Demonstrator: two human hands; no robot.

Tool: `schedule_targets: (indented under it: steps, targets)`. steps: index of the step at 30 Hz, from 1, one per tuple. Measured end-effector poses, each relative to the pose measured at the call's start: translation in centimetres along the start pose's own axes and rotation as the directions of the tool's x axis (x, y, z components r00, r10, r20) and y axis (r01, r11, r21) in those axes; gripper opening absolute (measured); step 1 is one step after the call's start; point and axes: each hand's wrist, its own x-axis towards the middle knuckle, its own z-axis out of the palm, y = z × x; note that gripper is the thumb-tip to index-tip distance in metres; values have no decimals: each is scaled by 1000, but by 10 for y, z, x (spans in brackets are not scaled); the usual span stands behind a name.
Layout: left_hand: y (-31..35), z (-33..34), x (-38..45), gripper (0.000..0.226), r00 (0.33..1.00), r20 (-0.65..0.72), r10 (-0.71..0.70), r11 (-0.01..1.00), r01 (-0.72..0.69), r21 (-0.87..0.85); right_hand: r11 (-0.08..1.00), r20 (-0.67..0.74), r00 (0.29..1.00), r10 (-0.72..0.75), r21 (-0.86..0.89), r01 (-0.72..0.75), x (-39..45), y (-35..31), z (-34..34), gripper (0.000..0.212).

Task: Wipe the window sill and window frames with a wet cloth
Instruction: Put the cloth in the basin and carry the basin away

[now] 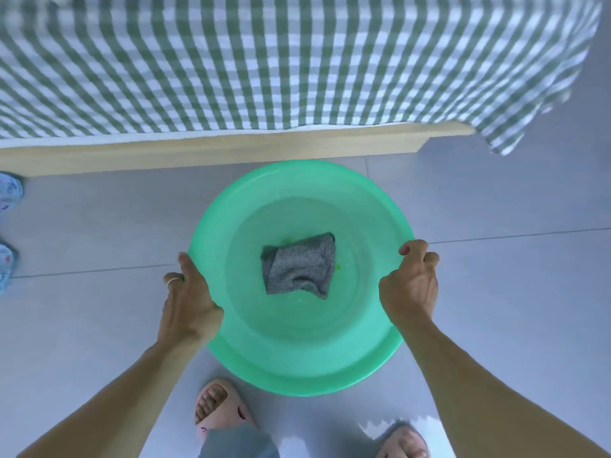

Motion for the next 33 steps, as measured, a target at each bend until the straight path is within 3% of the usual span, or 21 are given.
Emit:
schedule_targets:
  steps: [3,7,17,23,33]
  targets:
    - [54,-1,-37,69,998,-2,55,998,-55,-32,999,-28,998,49,19,-49,9,27,-62,67]
    - [135,-1,-95,61,989,20,146,987,-144,-76,997,-55,995,78,-4,-78,30,70,-162,76]
    - [332,-36,-195,69,946,51,319,948,-318,-32,988,-122,981,152,1,-153,90,119,-375,70]
    - [466,-79,-213,66,900,13,435,900,-435,-12,986,-170,971,168,22,-167,164,112,-490,68]
    - [701,-157,-168,66,894,-53,444,896,-445,0,984,-153,976,153,121,-135,354,51,-641,58]
